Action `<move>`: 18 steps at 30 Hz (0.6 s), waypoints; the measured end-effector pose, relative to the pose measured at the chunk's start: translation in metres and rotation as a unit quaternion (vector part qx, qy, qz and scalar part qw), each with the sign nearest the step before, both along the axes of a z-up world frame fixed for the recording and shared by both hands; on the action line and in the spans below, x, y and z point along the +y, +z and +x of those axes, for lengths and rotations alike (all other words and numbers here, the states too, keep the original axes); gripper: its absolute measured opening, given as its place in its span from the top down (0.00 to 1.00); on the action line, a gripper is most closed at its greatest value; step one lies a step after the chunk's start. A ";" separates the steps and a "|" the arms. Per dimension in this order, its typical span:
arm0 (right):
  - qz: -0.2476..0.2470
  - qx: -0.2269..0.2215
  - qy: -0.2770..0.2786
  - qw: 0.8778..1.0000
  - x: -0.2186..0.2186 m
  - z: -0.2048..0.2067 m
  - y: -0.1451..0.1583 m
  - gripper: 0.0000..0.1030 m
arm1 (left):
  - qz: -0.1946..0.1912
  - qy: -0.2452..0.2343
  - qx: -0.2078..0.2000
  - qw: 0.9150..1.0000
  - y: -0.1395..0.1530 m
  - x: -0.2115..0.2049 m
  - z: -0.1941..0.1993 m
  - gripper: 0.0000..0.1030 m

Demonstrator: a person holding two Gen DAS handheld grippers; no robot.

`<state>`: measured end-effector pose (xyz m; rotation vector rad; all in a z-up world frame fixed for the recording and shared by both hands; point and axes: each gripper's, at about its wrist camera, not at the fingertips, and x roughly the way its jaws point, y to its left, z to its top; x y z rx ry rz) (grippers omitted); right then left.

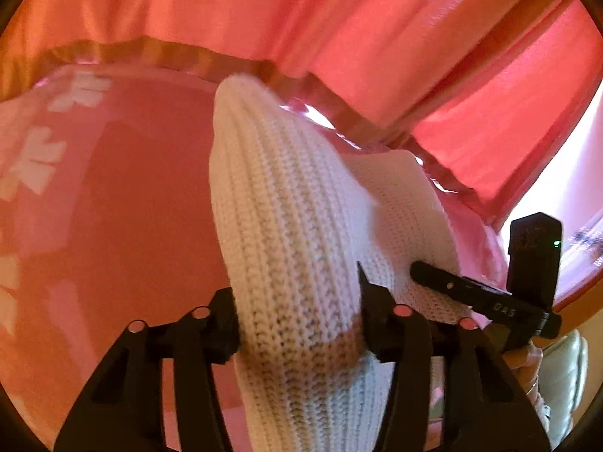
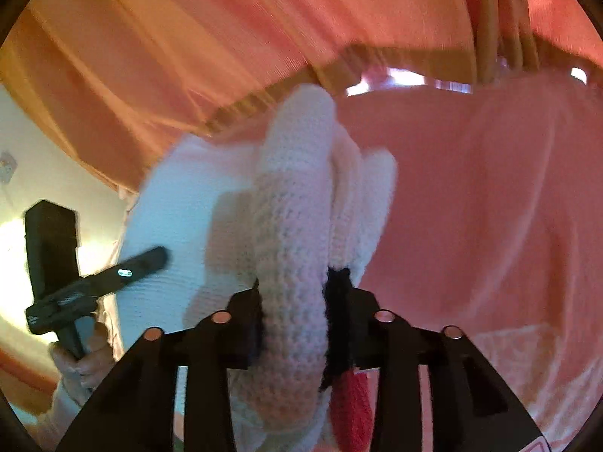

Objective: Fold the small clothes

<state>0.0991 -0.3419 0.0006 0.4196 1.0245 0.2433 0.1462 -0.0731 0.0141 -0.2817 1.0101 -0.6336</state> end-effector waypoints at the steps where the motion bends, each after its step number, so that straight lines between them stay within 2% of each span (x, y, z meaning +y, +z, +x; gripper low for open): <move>1: -0.012 0.029 -0.005 1.000 0.001 0.010 -0.018 0.62 | 0.021 0.013 -0.002 1.000 -0.005 0.003 0.004 0.41; 3: -0.044 0.065 -0.018 0.997 0.000 0.018 -0.038 0.59 | 0.093 0.060 -0.013 0.994 -0.028 0.007 0.013 0.42; 4: -0.040 0.059 -0.022 0.997 -0.002 0.018 -0.036 0.59 | 0.122 0.081 -0.019 0.989 -0.035 0.009 0.015 0.42; 5: -0.035 0.047 -0.031 0.998 -0.003 0.017 -0.024 0.59 | 0.132 0.095 -0.018 0.986 -0.040 0.014 0.016 0.40; 7: -0.047 0.001 -0.033 0.998 0.001 0.007 0.007 0.55 | 0.104 0.103 -0.005 0.989 -0.037 0.022 0.010 0.42; 9: -0.064 -0.043 -0.019 0.997 0.012 -0.005 0.033 0.54 | 0.101 0.096 -0.031 0.990 -0.016 0.025 -0.010 0.41; 11: -0.076 -0.039 0.003 0.996 0.024 -0.011 0.035 0.51 | 0.104 0.083 -0.066 0.989 -0.002 0.022 -0.029 0.31; 13: -0.090 0.008 0.020 0.996 0.035 -0.006 0.012 0.52 | 0.113 0.069 -0.093 0.987 0.003 0.016 -0.051 0.24; 14: -0.101 0.023 0.026 0.994 0.043 -0.002 0.004 0.58 | 0.122 0.063 -0.094 0.986 0.001 0.005 -0.049 0.24; 15: -0.122 0.030 0.030 0.992 0.047 0.000 -0.004 0.82 | 0.135 0.052 -0.092 0.985 -0.003 -0.005 -0.047 0.24; 16: -0.142 0.032 0.037 0.989 0.050 0.002 -0.009 0.85 | 0.152 0.038 -0.084 0.984 -0.012 -0.013 -0.049 0.25; 18: -0.135 0.021 0.031 0.990 0.048 0.001 -0.001 0.88 | 0.175 0.031 -0.076 0.981 -0.025 -0.020 -0.050 0.27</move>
